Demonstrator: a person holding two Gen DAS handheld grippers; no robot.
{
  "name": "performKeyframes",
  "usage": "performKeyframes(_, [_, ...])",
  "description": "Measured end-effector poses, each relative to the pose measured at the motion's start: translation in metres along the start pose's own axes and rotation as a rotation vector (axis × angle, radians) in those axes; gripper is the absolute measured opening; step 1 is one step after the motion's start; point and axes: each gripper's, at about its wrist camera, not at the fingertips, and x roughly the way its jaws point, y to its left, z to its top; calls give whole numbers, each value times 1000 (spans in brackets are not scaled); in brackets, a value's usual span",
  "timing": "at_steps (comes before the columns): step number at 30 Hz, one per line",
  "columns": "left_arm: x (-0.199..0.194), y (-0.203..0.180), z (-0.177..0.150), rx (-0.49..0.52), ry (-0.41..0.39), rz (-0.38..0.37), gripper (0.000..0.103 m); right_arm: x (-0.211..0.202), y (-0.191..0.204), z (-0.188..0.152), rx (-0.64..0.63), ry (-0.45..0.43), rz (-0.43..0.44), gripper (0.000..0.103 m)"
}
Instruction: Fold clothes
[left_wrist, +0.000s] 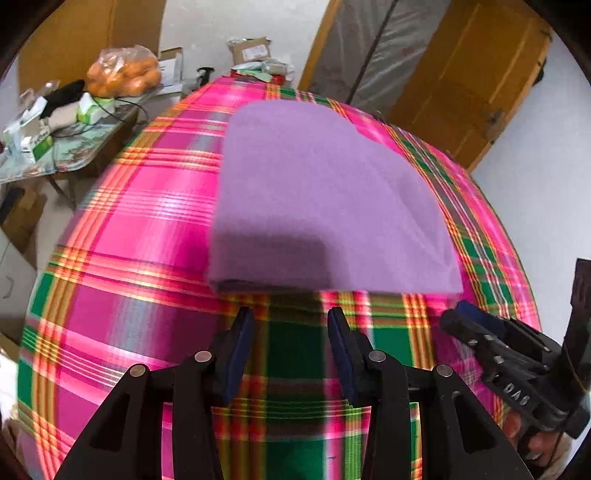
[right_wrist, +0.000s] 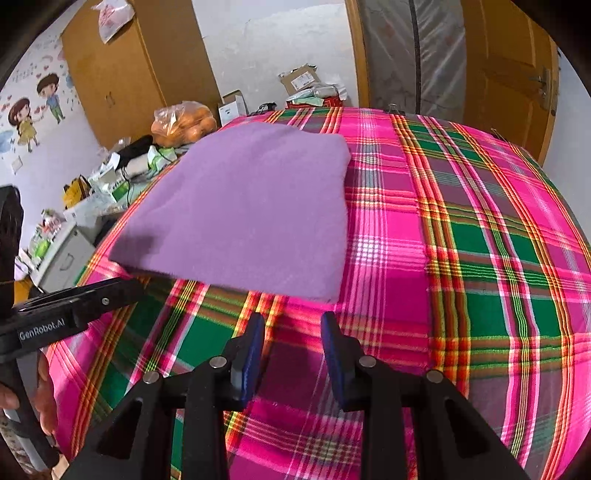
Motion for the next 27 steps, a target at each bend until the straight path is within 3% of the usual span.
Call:
performKeyframes(15, [18, -24, -1, 80, -63, 106, 42, 17, 25, -5, -115, -19, -122, 54])
performKeyframes(27, [26, -33, 1, 130, -106, 182, 44, 24, 18, 4, -59, -18, -159, 68])
